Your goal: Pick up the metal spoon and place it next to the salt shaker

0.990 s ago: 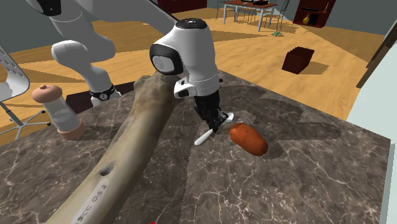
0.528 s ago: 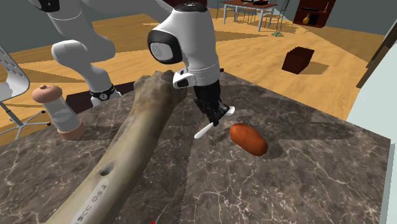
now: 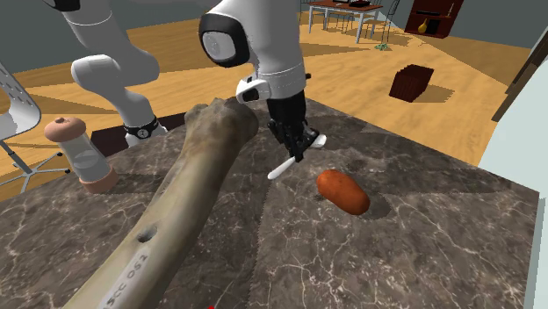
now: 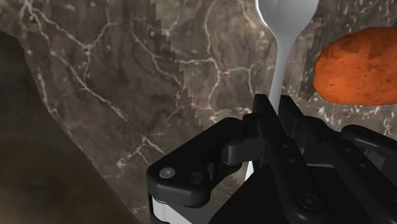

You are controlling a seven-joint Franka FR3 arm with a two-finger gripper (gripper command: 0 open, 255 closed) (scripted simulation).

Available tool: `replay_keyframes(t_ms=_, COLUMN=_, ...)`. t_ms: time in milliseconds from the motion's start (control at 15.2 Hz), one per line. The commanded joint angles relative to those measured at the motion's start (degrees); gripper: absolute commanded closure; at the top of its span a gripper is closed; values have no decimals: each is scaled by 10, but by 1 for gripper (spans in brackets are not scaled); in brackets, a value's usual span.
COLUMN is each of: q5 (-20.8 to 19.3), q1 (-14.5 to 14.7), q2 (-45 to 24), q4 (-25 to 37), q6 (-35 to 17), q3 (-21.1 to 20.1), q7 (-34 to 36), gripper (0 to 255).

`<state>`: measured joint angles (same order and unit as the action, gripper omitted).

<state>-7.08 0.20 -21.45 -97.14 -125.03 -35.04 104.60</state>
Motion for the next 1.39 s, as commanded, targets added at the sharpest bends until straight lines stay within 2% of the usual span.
replay_keyframes(t_ms=0, q5=4, q1=-1, q2=6, q4=8, q6=13, q3=-2, q7=-1, gripper=255)
replay_keyframes(t_ms=1320, q5=17, q1=5, q2=25, q4=140, q6=160, q3=-12, q7=-1, gripper=255)
